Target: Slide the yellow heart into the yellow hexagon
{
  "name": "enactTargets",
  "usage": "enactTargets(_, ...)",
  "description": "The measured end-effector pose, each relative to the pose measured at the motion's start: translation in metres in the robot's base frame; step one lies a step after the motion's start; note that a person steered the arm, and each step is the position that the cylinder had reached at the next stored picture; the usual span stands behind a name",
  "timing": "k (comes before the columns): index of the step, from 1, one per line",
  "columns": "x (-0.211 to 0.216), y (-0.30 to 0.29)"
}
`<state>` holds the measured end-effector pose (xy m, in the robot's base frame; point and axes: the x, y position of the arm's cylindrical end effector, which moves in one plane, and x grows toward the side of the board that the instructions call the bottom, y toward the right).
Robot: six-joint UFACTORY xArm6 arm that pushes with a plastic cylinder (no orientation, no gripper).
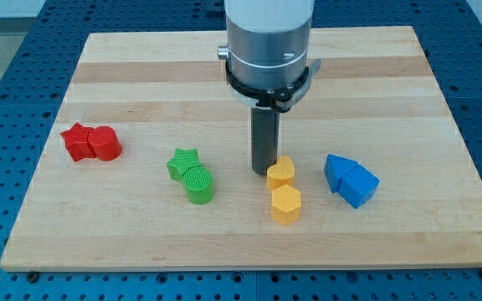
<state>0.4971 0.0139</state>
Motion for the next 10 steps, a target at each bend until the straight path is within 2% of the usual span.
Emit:
enactTargets(2, -0.053, -0.023)
enactTargets(3, -0.082, -0.01)
enactTargets(5, -0.073, 0.01)
enactTargets(6, -0.027, 0.01)
enactTargets(8, -0.025, 0.011)
enactTargets(9, 0.007, 0.014)
enactTargets(10, -0.005, 0.013)
